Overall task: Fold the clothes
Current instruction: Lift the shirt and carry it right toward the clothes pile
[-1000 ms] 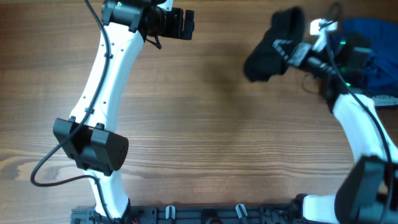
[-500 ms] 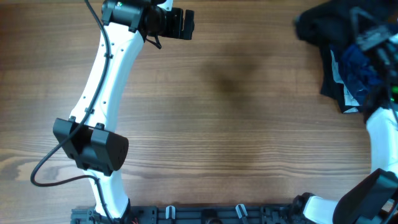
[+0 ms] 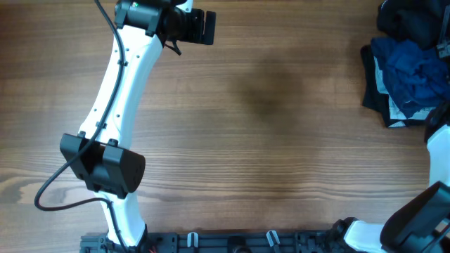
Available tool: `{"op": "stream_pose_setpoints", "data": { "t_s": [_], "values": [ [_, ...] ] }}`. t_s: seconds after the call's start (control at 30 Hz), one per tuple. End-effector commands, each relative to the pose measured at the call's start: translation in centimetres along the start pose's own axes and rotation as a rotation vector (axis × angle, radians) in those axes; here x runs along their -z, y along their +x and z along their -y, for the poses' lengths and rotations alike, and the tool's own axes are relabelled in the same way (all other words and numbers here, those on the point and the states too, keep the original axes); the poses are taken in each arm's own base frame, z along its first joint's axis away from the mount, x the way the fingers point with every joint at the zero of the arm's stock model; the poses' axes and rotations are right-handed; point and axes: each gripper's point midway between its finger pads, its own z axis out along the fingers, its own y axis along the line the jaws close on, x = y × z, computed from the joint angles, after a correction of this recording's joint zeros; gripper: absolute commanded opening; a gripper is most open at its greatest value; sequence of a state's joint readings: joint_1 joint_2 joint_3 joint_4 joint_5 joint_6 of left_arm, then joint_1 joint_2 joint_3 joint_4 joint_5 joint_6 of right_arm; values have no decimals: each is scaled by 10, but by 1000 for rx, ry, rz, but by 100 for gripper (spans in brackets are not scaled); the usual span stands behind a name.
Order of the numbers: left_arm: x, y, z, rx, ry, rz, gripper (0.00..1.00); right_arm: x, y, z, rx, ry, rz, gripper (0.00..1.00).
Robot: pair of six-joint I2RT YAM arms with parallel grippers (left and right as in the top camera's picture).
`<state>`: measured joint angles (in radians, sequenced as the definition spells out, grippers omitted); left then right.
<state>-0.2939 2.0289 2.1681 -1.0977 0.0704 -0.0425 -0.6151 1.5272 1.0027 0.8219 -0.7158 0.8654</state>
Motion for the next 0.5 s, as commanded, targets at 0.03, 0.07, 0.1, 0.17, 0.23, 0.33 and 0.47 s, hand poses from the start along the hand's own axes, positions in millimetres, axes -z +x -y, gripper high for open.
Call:
{"op": "stream_pose_setpoints", "data": {
  "t_s": [0.03,0.07,0.1,0.17,0.23,0.33,0.47],
  "values": [
    [-1,0,-9,-7,-38,0,100,-3,-15,32,65,71,86,4],
    [-1,0,-9,-7,-38,0,100,-4,-17,39,63,78,89,4],
    [-1,0,-9,-7,-38,0,100,-4,-18,45,66,80,93,4],
    [-1,0,-9,-7,-38,0,100,-7,-21,54,76,73,92,4],
    [-1,0,-9,-7,-38,0,100,-11,-24,61,81,69,92,4],
    [-1,0,-8,-7,-37,-1,100,-15,-28,71,88,69,88,4],
    [-1,0,-8,-5,-37,0,100,-20,-34,89,122,74,93,4]
  ]
}}
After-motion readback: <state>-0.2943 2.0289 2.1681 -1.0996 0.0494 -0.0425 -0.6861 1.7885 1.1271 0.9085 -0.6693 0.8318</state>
